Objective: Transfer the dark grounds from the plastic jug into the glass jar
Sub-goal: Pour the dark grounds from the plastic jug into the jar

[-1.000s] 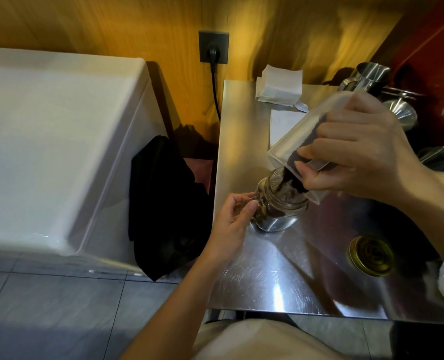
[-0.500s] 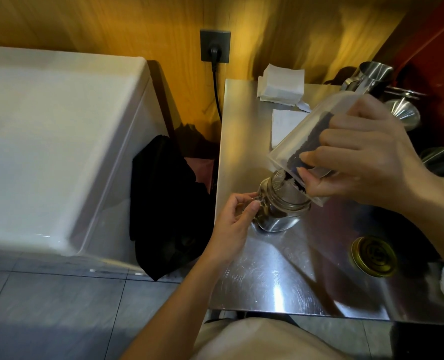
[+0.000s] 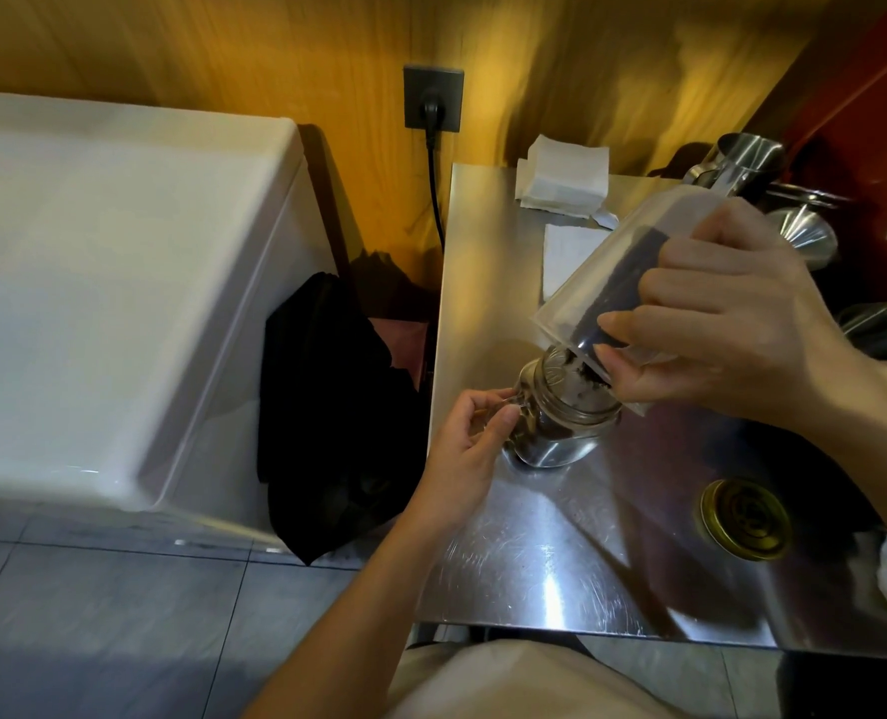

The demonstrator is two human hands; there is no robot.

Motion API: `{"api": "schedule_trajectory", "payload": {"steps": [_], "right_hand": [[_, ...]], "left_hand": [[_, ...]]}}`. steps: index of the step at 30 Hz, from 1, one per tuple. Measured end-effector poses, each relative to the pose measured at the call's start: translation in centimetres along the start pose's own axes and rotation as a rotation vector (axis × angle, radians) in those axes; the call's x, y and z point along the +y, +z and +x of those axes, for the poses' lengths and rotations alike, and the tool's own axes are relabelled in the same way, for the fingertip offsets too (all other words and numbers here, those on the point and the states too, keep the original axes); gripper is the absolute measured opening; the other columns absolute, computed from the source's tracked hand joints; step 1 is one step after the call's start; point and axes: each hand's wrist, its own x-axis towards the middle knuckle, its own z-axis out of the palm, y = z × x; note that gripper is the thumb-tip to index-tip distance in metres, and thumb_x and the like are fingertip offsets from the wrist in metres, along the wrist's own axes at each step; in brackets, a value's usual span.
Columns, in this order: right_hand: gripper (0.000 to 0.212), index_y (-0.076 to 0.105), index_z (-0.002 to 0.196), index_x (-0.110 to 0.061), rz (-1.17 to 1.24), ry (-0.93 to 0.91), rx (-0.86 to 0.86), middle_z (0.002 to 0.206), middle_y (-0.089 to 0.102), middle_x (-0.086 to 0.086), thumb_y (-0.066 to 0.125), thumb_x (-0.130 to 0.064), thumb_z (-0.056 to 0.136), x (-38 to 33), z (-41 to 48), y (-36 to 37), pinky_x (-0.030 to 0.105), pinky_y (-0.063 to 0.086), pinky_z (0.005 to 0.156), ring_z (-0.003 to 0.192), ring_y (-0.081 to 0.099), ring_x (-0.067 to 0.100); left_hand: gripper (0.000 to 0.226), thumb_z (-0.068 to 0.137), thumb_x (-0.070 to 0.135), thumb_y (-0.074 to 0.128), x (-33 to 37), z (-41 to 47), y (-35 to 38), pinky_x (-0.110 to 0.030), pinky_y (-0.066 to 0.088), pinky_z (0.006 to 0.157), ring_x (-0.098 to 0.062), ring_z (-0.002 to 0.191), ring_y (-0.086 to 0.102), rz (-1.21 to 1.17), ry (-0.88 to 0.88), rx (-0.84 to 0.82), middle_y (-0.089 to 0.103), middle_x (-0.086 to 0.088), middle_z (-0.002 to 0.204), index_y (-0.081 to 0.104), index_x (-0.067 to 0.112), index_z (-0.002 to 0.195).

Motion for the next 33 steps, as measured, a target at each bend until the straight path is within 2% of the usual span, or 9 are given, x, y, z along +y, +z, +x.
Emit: {"api": "schedule_trajectory", "payload": {"steps": [2, 6, 11, 14, 18, 20, 25, 30, 33], "right_hand": [[0.028, 0.063, 0.053, -0.004, -0.013, -0.004, 0.001, 0.044, 0.049, 0.008, 0.064, -0.011, 0.080, -0.09, -0.03, -0.05, 0.036, 0.041, 0.054, 0.042, 0.046, 0.024], [0.027, 0.062, 0.053, -0.004, -0.010, 0.005, 0.005, 0.044, 0.048, 0.008, 0.065, -0.010, 0.080, -0.18, -0.06, -0.14, 0.037, 0.040, 0.054, 0.042, 0.046, 0.024], [0.028, 0.063, 0.054, -0.004, -0.030, -0.007, 0.018, 0.046, 0.049, 0.007, 0.064, -0.011, 0.082, -0.39, -0.03, 0.01, 0.036, 0.036, 0.057, 0.042, 0.045, 0.025], [0.029, 0.063, 0.054, -0.005, -0.034, 0.002, 0.018, 0.045, 0.048, 0.008, 0.063, -0.012, 0.082, -0.34, -0.07, 0.03, 0.037, 0.035, 0.057, 0.042, 0.046, 0.025], [0.029, 0.062, 0.053, -0.004, -0.040, 0.012, 0.016, 0.044, 0.047, 0.008, 0.064, -0.012, 0.080, -0.35, -0.26, 0.04, 0.036, 0.035, 0.057, 0.042, 0.045, 0.025], [0.028, 0.062, 0.053, -0.004, -0.040, 0.016, 0.012, 0.043, 0.046, 0.008, 0.064, -0.012, 0.080, -0.29, -0.26, 0.04, 0.037, 0.036, 0.057, 0.042, 0.044, 0.024], [0.026, 0.063, 0.054, -0.004, -0.032, 0.033, 0.001, 0.044, 0.048, 0.009, 0.064, -0.011, 0.079, -0.09, -0.20, -0.10, 0.038, 0.036, 0.057, 0.042, 0.046, 0.025], [0.027, 0.063, 0.053, -0.004, -0.060, 0.000, 0.004, 0.043, 0.048, 0.008, 0.065, -0.011, 0.079, -0.28, -0.11, -0.12, 0.037, 0.038, 0.055, 0.041, 0.046, 0.025], [0.027, 0.063, 0.054, -0.003, -0.075, -0.038, 0.008, 0.043, 0.047, 0.008, 0.064, -0.011, 0.080, -0.41, -0.04, -0.01, 0.036, 0.037, 0.055, 0.040, 0.046, 0.024]], "left_hand": [[0.020, 0.078, 0.046, 0.064, 0.03, -0.03, -0.04, -0.039, 0.048, 0.094, -0.022, 0.107, 0.061, -0.009, -0.004, 0.002, 0.064, -0.008, 0.116, 0.063, 0.029, 0.087], [0.016, 0.085, 0.038, 0.060, 0.18, -0.07, -0.27, -0.026, 0.052, 0.086, -0.013, 0.104, 0.063, 0.063, 0.010, -0.012, 0.066, -0.001, 0.113, 0.061, 0.024, 0.092], [0.020, 0.085, 0.034, 0.058, 0.26, -0.14, -0.25, -0.029, 0.052, 0.088, -0.015, 0.103, 0.062, 0.035, 0.027, -0.018, 0.064, -0.005, 0.114, 0.058, 0.017, 0.094], [0.013, 0.088, 0.030, 0.058, 0.14, -0.05, -0.25, -0.024, 0.052, 0.086, -0.010, 0.100, 0.063, 0.040, 0.036, -0.018, 0.065, 0.000, 0.110, 0.059, 0.018, 0.092], [0.017, 0.081, 0.043, 0.062, 0.02, 0.00, -0.20, -0.033, 0.052, 0.090, -0.015, 0.104, 0.063, 0.011, 0.021, -0.008, 0.067, 0.003, 0.110, 0.061, 0.026, 0.087], [0.019, 0.078, 0.048, 0.063, 0.01, 0.02, -0.18, -0.032, 0.052, 0.089, -0.015, 0.104, 0.063, -0.005, 0.019, -0.009, 0.068, 0.005, 0.109, 0.062, 0.031, 0.085], [0.030, 0.073, 0.056, 0.068, -0.16, 0.09, -0.08, -0.040, 0.049, 0.094, -0.020, 0.107, 0.062, -0.058, 0.000, -0.006, 0.068, 0.003, 0.111, 0.062, 0.030, 0.085], [0.014, 0.077, 0.048, 0.063, 0.09, 0.09, -0.13, -0.022, 0.051, 0.082, -0.008, 0.102, 0.064, -0.036, 0.000, -0.007, 0.069, 0.014, 0.106, 0.063, 0.035, 0.082], [0.007, 0.083, 0.038, 0.061, 0.06, 0.08, -0.29, -0.018, 0.050, 0.081, -0.005, 0.100, 0.064, -0.023, 0.000, -0.011, 0.068, 0.009, 0.106, 0.062, 0.031, 0.085]]}}
